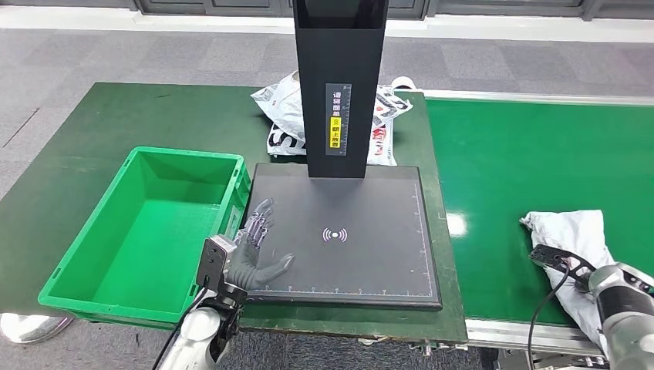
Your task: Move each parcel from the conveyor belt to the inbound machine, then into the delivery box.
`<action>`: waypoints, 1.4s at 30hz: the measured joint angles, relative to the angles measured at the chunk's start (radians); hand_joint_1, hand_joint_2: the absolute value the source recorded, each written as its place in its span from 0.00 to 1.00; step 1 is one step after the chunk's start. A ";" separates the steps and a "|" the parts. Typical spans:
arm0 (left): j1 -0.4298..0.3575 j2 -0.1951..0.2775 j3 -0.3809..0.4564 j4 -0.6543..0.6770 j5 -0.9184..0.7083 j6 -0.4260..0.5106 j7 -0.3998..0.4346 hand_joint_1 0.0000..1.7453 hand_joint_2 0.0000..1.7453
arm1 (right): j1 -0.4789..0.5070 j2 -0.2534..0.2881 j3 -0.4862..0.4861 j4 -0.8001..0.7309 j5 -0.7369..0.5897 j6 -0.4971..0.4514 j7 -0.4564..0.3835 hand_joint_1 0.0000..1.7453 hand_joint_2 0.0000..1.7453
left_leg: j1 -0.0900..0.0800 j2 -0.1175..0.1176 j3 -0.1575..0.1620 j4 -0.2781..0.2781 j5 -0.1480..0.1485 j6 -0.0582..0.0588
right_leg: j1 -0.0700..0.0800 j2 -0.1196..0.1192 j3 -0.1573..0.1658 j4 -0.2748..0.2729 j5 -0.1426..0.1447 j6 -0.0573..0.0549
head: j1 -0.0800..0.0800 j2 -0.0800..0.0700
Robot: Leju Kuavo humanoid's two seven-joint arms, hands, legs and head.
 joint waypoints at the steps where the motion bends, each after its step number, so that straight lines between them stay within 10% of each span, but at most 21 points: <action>1: 0.000 0.000 0.000 0.000 0.000 0.000 0.000 0.00 1.00 | 0.000 0.000 0.000 0.000 0.000 0.000 0.000 1.00 1.00 | 0.000 0.000 0.000 0.000 0.000 0.000 | 0.000 0.000 0.000 0.000 0.000 0.000 | 0.000 0.000; 12: 0.003 0.000 0.008 -0.006 0.013 0.010 0.000 0.00 1.00 | -0.010 0.000 0.000 0.000 -0.048 -0.048 -0.012 1.00 1.00 | 0.000 0.000 0.000 0.000 0.000 0.000 | 0.000 0.000 0.001 0.000 0.000 0.000 | 0.000 0.000; 24: 0.087 -0.008 0.045 -0.112 -0.001 0.076 0.007 0.00 1.00 | -0.100 0.067 -0.175 -0.091 -0.710 -0.170 -0.398 1.00 1.00 | 0.000 -0.002 -0.001 0.000 0.001 0.000 | 0.000 -0.002 0.000 0.001 0.000 0.000 | 0.000 0.000; 42: 0.127 -0.018 0.071 -0.159 -0.014 0.097 -0.006 0.00 1.00 | -0.144 0.118 -0.111 -0.195 -0.970 -0.126 -0.423 1.00 1.00 | 0.000 -0.003 -0.002 0.000 0.002 0.000 | 0.000 -0.004 0.000 0.001 0.000 0.000 | 0.000 0.000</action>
